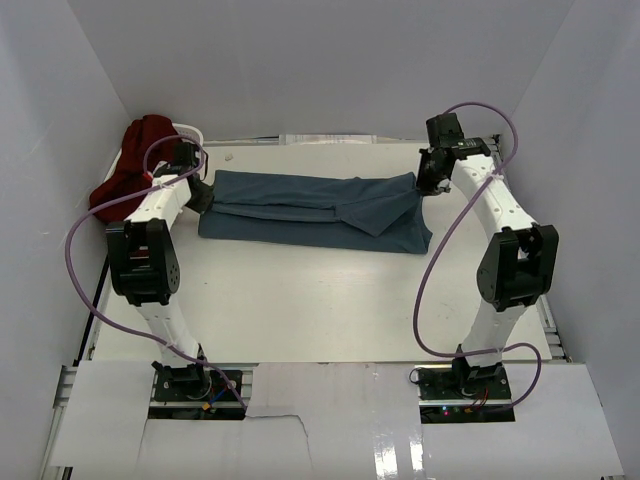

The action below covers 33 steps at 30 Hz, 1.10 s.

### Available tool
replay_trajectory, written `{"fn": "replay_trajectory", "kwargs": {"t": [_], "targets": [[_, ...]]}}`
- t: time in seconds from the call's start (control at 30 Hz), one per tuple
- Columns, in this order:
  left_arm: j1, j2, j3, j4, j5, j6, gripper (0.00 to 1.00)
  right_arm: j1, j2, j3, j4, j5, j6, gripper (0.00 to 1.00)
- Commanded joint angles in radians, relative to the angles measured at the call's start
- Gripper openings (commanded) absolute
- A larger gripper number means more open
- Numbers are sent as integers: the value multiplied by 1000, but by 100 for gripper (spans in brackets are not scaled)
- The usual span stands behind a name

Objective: Fold and stack the t-shirts
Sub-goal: Fold the other side of the tshirt into a rectangle

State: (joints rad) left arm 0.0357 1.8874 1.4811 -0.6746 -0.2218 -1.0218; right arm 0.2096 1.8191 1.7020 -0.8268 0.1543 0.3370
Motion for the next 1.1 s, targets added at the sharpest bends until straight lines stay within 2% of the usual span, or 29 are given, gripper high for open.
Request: {"fn": "replay_trajectory", "kwargs": {"t": [0.0, 0.1, 0.2, 0.3, 0.4, 0.43, 0.5, 0.53, 0.57, 0.63, 0.67, 0.77, 0.9, 0.97, 1.07], "targets": [[4, 4, 44, -3, -33, -12, 0, -7, 32, 65, 41, 17, 8, 8], [4, 18, 50, -5, -40, -14, 2, -9, 69, 88, 54, 18, 13, 8], [4, 24, 53, -3, -45, -14, 11, -9, 103, 120, 86, 19, 13, 8], [4, 24, 54, -3, -45, -23, 12, -16, 157, 180, 109, 34, 13, 8], [4, 27, 67, 0, -36, -23, 15, -24, 219, 254, 112, 37, 14, 20], [4, 29, 71, 0, -37, -21, 21, -24, 233, 266, 115, 54, 14, 30], [3, 30, 79, 15, -33, -9, 45, -24, 261, 294, 118, 74, 17, 58], [4, 30, 85, 12, -33, 8, 69, -22, 266, 297, 120, 96, 22, 86], [4, 21, 85, 12, -42, 2, 80, -22, 255, 294, 126, 97, 25, 89], [4, 4, 76, 39, -48, 5, 95, -21, 221, 237, 182, 88, 22, 90], [4, -5, 76, 40, -66, -3, 97, -16, 165, 202, 208, 84, 22, 91], [4, -54, 71, 69, -91, 12, 98, -7, 47, 23, 327, -15, 7, 90], [-19, -119, 71, 106, -116, 95, 98, 11, -23, -86, 322, -100, -6, 85], [-65, -142, 71, 107, -114, 143, 98, 23, -53, -157, 333, -178, -19, 81], [-118, -177, 35, 135, -27, 254, 98, 40, -69, -229, 345, -226, -45, 74]]}}
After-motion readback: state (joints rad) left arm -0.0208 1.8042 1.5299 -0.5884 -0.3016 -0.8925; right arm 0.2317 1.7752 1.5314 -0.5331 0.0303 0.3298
